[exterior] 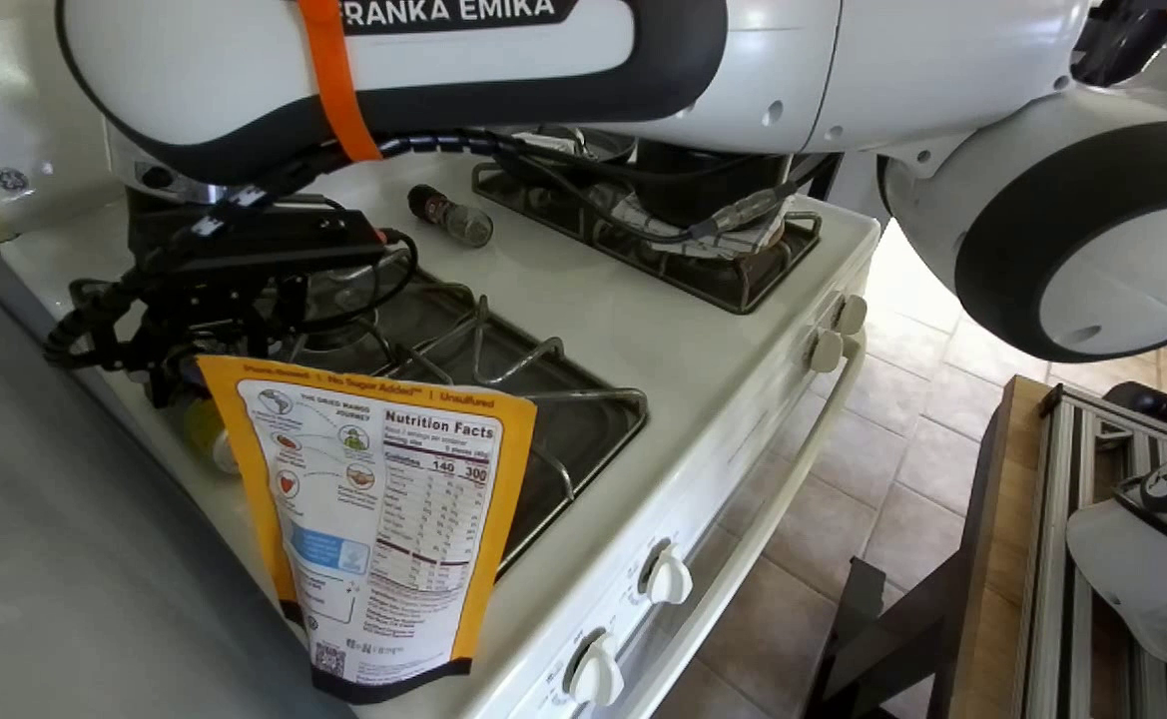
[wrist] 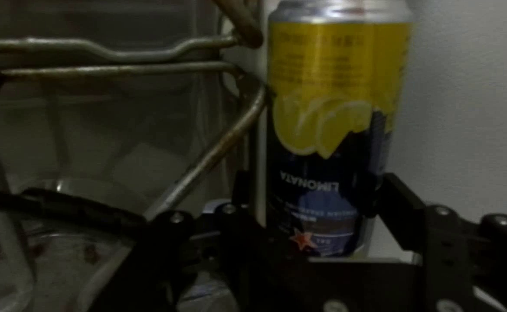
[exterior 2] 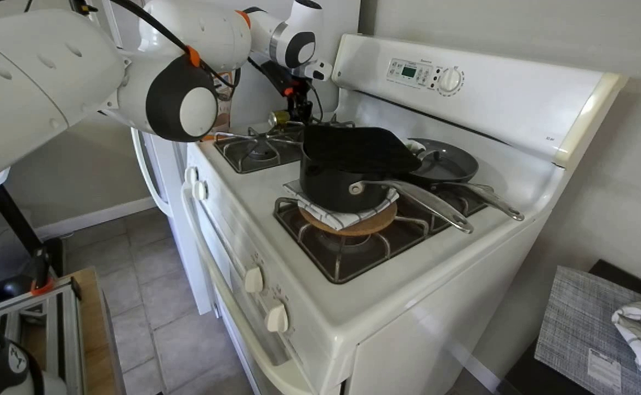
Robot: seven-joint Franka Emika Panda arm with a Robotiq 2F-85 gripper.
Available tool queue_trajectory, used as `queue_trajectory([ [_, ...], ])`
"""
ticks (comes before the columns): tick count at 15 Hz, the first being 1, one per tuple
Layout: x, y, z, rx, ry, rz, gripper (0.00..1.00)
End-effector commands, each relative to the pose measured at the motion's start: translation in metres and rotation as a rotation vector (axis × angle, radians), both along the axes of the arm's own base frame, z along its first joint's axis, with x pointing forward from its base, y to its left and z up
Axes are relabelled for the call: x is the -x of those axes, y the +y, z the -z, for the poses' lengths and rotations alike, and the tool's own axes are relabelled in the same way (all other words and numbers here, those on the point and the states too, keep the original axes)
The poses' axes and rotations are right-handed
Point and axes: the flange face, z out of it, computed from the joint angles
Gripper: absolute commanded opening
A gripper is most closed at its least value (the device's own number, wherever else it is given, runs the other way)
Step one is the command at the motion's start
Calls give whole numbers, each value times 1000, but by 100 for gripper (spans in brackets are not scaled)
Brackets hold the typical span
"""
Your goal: Move the can to the right
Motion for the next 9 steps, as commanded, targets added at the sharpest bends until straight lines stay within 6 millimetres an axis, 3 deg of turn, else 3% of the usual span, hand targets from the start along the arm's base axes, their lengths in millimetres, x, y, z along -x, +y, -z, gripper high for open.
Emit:
queue_trajectory([
  [1, -2, -3, 19, 37, -4, 11, 40],
  [2, -2, -3, 19, 40, -5, 11, 35],
  [5, -3, -5, 20, 45, 2, 15, 35],
  [9, 0, 0, -9, -10, -20, -47, 35],
])
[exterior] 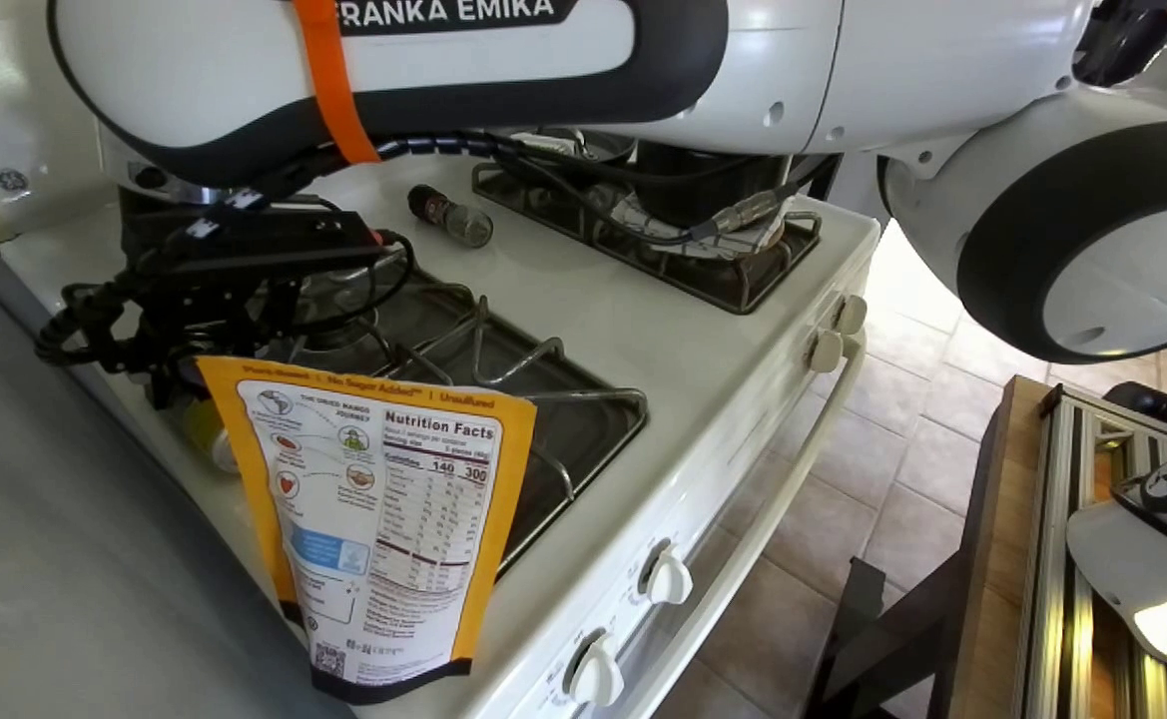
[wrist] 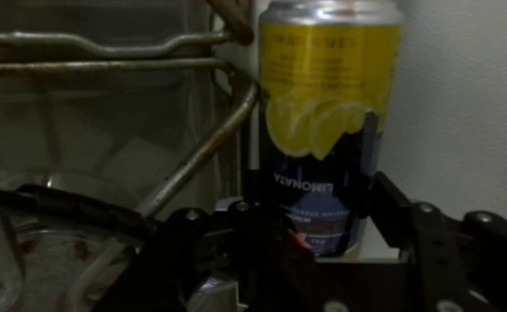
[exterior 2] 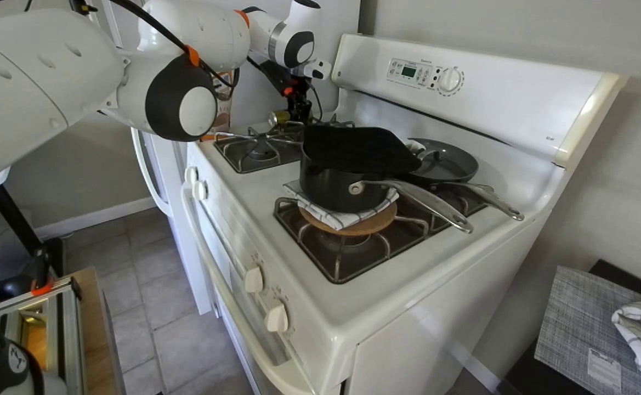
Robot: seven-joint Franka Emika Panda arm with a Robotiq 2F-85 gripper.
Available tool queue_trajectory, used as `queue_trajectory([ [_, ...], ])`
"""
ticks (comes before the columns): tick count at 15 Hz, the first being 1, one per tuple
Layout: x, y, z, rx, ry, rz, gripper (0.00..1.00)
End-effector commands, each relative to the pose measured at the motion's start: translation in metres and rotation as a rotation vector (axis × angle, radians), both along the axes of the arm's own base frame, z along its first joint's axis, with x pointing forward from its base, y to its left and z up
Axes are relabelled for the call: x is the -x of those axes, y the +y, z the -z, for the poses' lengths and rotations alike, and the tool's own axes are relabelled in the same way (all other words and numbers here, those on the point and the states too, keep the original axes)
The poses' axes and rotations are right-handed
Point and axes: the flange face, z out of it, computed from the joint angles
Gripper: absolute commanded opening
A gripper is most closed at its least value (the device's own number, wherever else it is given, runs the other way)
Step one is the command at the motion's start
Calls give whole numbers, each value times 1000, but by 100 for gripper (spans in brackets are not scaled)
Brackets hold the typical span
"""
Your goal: Move the can to the right
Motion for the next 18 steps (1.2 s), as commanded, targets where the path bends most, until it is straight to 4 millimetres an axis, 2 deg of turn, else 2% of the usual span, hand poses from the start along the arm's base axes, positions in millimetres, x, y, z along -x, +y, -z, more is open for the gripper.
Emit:
queue_trajectory([
  [1, 0, -3, -10, -4, -8, -46, 35],
  [6, 3, 5, -25, -30, -59, -137, 35],
  [12, 4, 7, -53, -77, -107, -189, 35],
  [14, 0, -2, -63, -69, -115, -169, 35],
  [18, -15, -42, -90, -43, -134, -112, 35],
])
